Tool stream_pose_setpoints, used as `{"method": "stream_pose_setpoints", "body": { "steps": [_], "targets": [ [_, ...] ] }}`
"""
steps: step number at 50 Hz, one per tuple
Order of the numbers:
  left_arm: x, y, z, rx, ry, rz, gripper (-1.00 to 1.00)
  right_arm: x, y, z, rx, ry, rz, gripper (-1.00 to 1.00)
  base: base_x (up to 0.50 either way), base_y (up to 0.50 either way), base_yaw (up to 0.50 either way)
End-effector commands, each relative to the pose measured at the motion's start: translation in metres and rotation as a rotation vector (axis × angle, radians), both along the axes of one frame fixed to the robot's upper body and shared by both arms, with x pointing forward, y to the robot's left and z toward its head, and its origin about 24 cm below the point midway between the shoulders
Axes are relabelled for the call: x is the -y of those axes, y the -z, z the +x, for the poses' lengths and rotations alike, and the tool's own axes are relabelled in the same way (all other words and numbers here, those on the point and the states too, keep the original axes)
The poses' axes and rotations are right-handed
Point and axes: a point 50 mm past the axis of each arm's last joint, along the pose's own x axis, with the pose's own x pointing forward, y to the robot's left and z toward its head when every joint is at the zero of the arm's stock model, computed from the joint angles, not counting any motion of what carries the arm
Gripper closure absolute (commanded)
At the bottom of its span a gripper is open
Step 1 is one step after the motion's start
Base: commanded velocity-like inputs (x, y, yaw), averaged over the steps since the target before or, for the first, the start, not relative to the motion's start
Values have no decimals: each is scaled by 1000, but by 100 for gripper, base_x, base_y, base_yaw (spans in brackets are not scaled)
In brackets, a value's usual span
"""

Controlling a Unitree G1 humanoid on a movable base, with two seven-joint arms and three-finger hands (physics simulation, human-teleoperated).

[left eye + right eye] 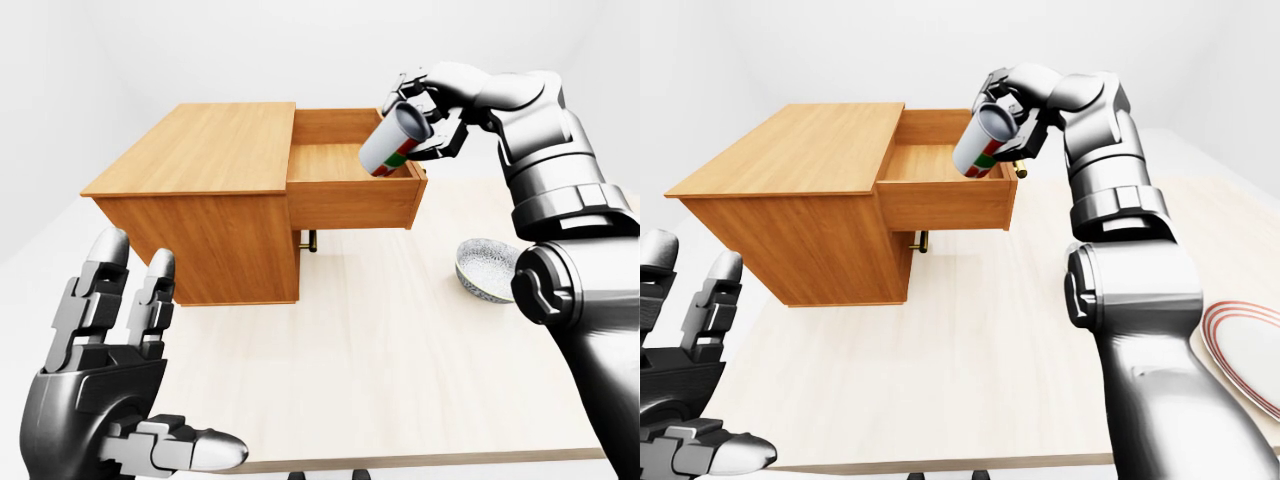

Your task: Put the ketchup in the top drawer of the cabinet.

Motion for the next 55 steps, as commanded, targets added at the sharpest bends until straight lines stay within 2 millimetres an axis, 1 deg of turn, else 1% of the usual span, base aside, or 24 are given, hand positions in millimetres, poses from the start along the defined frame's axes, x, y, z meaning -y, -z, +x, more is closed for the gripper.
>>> {"method": "stream_pose_setpoints", "body": {
  "steps": [1, 13, 24, 25, 27, 28, 35, 38, 46, 53, 55],
  "targets": [
    [1, 1, 0, 0, 1, 3, -100, 11, 9, 1, -35, 22, 44, 100, 0, 0, 0],
    [-1, 0, 0, 2, 0, -1, -100, 9, 7, 1, -33, 13, 47, 100, 0, 0, 0],
    [0, 0, 0, 2, 0, 1, -100, 10, 7, 1, -32, 20, 39, 100, 0, 0, 0],
    [0, 0, 0, 1, 0, 1, -100, 11, 7, 1, -32, 22, 35, 90, 0, 0, 0],
    [0, 0, 0, 1, 0, 0, -100, 11, 6, 0, -28, 26, 22, -65, 0, 0, 0],
    [-1, -1, 0, 3, 0, 1, -100, 11, 4, 0, -22, 26, 21, -100, 0, 0, 0],
    [0, 0, 0, 2, 2, 2, -100, 15, -2, -1, -5, 35, 26, -100, 0, 0, 0],
    [1, 0, 1, 0, 4, 3, -100, 17, 2, -1, -15, 42, 11, -100, 0, 0, 0],
    [1, 1, 1, -3, 4, 5, -100, 18, 2, -1, -17, 46, 17, -100, 0, 0, 0],
    [2, 1, 2, -5, 4, 6, -100, 19, -1, -2, -11, 52, 4, -100, 0, 0, 0],
    [1, 1, 2, -6, 3, 5, -100, 20, -6, -3, 4, 54, -1, -100, 0, 0, 0]
  ]
}}
